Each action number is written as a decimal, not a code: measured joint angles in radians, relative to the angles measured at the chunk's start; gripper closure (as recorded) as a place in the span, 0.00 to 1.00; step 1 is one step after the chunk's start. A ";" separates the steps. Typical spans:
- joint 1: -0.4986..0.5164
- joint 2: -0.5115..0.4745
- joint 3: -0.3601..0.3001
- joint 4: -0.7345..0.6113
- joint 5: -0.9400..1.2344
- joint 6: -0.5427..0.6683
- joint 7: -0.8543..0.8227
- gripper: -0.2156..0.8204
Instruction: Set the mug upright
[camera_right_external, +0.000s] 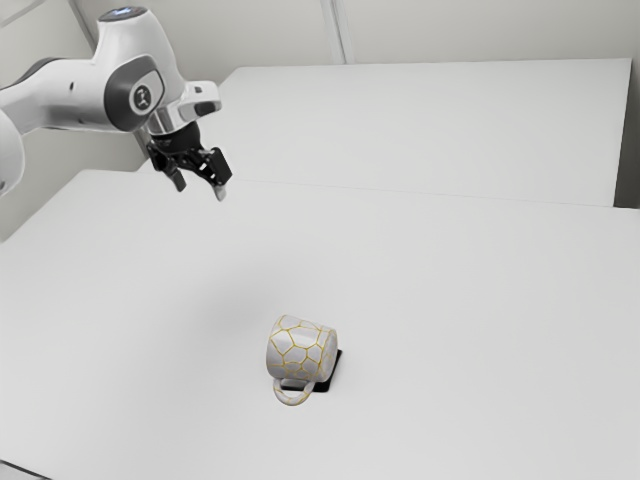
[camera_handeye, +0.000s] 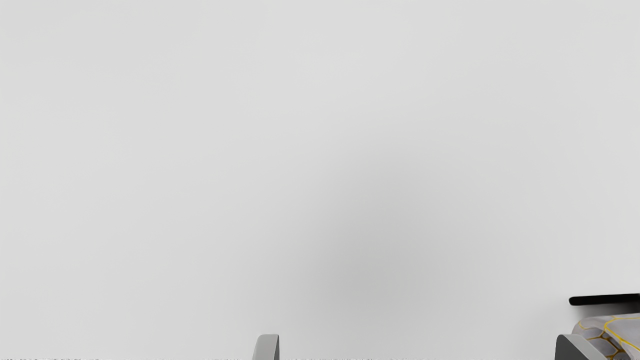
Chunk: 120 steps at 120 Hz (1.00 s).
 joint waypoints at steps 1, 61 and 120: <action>0.000 0.000 0.000 0.000 0.000 0.000 0.000 0.21; 0.007 -0.146 0.072 -0.390 -0.403 0.126 0.106 0.21; -0.004 -0.155 0.079 -0.618 -0.852 0.233 0.414 0.21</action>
